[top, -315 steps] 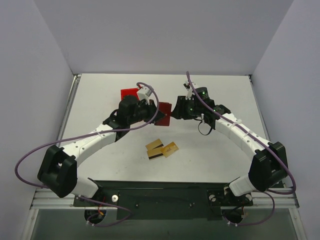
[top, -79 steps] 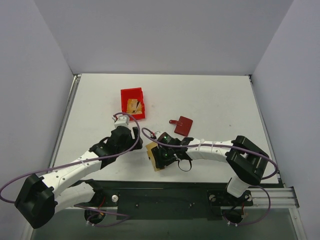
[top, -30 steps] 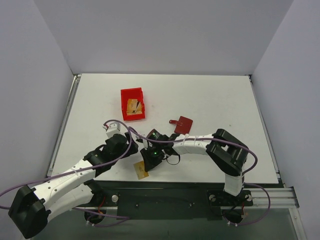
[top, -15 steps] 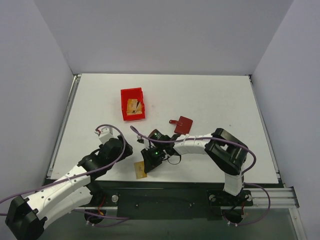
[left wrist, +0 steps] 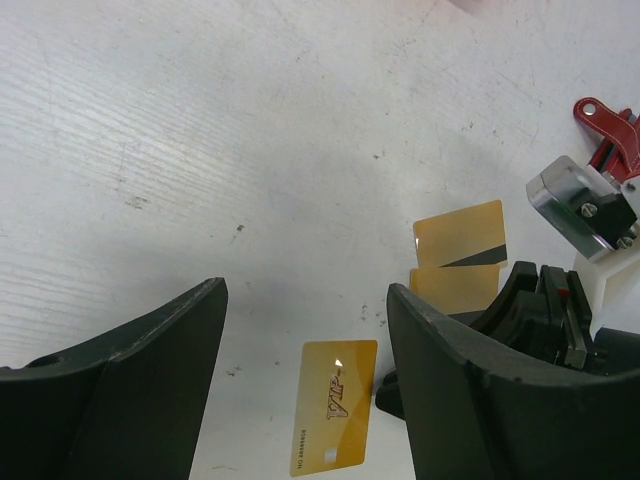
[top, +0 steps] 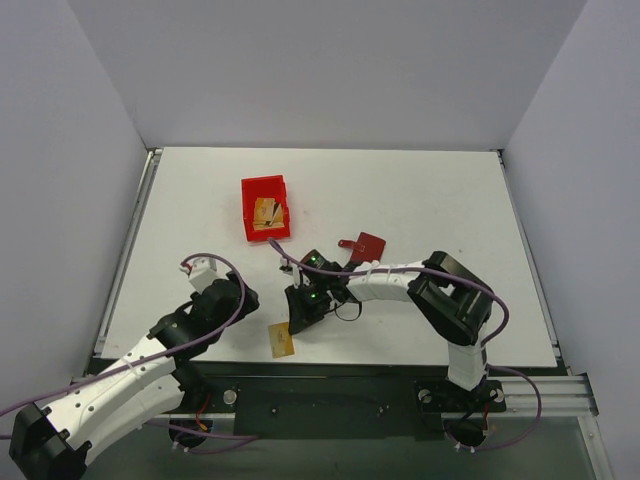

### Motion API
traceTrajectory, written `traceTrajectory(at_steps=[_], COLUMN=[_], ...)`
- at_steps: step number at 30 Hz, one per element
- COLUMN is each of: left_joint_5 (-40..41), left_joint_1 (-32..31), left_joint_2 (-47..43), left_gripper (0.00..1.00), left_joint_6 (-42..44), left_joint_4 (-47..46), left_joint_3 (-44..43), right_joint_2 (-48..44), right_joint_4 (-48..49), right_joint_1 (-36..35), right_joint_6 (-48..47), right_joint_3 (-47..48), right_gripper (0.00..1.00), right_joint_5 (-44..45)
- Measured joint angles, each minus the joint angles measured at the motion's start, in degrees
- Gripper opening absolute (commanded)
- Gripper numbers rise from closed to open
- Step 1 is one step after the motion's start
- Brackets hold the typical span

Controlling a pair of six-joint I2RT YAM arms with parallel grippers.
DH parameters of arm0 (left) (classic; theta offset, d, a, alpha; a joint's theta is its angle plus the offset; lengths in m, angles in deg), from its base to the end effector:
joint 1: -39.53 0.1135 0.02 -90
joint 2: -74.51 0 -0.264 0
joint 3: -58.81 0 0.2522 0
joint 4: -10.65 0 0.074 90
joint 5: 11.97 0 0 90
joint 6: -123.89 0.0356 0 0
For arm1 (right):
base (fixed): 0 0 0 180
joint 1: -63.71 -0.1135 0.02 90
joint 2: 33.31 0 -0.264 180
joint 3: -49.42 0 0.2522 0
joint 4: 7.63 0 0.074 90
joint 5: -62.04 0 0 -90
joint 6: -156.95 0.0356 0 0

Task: Put the credit cards into the card holder
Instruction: Move the credit card to the corner of the board.

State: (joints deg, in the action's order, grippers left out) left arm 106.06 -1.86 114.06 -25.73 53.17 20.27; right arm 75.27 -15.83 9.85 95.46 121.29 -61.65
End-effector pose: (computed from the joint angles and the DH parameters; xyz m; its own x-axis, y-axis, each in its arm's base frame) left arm 0.1199 -0.0833 0.2045 -0.5443 -0.5353 -0.6459 -0.2799 0.8417 -0.4618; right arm 0.2080 0.3183 0.1398 -0.7972 -0.4182 -0.4354 -0.5953 0.4246 0.6822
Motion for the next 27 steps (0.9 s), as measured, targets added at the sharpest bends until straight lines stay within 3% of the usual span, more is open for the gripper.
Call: traceTrajectory(at_steps=[27], left_joint_5=[1.05], left_joint_1=[2.14], left_joint_2=[-2.29], left_gripper=[0.75], left_joint_6=[-1.14], left_joint_4=[2.29], left_joint_3=[0.00], right_joint_2=[6.34], right_joint_4=[2.08], right_joint_1=[-0.94], right_joint_6=[-0.26], right_joint_3=[5.68], right_gripper=[0.14], right_joint_5=[-7.21])
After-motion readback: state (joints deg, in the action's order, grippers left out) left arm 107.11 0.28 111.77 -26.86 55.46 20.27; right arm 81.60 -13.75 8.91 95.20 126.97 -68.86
